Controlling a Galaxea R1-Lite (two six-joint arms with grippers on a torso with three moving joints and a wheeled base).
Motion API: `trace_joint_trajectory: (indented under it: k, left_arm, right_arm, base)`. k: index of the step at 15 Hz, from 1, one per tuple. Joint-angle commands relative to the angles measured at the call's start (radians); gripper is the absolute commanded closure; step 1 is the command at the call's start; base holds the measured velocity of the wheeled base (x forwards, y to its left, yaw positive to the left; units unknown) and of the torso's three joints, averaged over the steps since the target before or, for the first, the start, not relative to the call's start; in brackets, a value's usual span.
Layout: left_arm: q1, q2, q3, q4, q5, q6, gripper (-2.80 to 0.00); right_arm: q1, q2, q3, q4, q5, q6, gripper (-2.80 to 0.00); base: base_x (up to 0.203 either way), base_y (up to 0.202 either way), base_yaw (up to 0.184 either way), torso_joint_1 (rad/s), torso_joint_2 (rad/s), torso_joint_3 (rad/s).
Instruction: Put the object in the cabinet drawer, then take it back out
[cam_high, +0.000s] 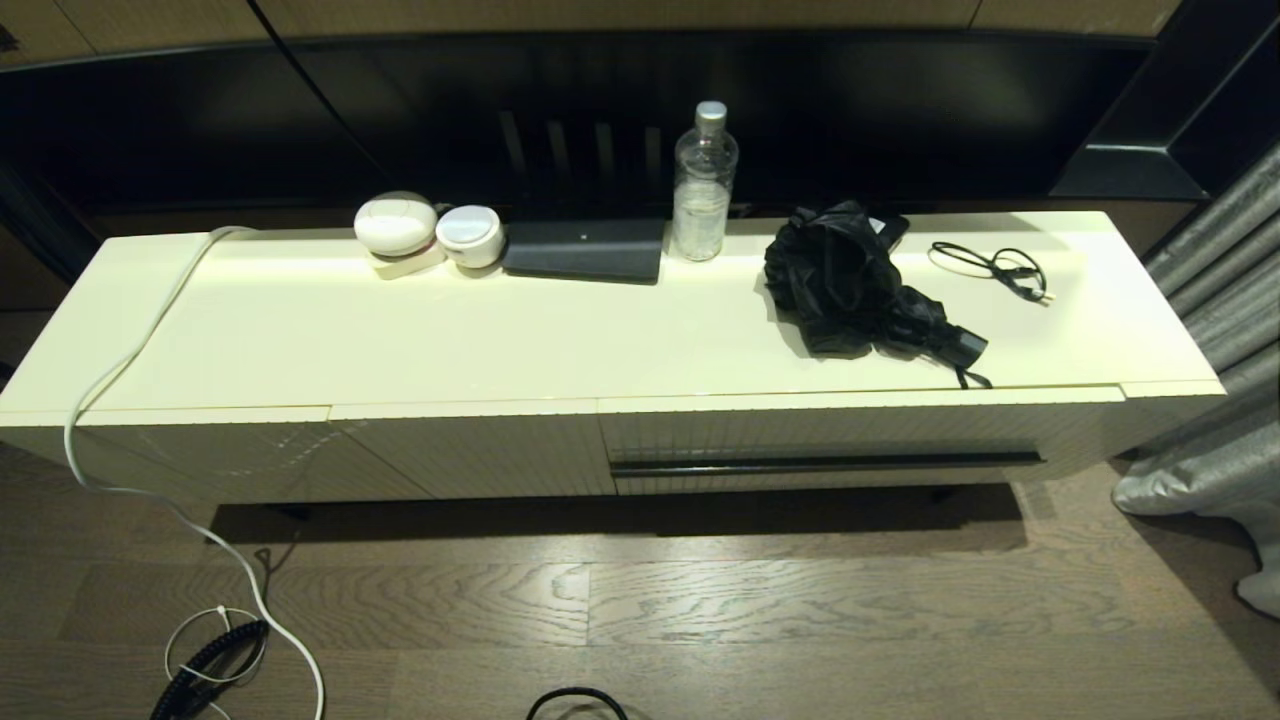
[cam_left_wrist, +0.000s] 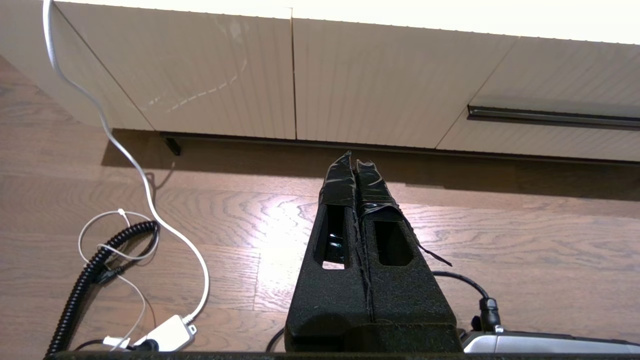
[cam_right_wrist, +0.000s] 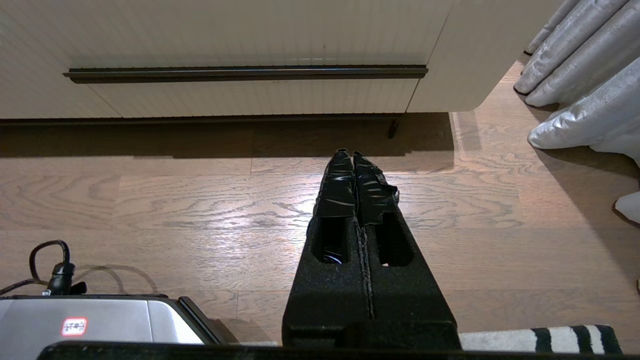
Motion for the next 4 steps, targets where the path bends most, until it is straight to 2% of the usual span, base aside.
trace_joint_trajectory:
  k: [1,4]
  left_arm:
    - [0.000,-0.002,0.000,0.000,0.001,-0.001,0.00]
    - [0.000,-0.002,0.000,0.000,0.001,-0.001,0.00]
  right_arm:
    - [0.001,0.001,0.000,0.000,0.000,0.003,0.00]
    - [0.001,0.001,0.000,0.000,0.000,0.003,0.00]
  base:
    - [0.000,0.000,0.000,0.000,0.00,0.000]
    - [0.000,0.000,0.000,0.000,0.00,0.000]
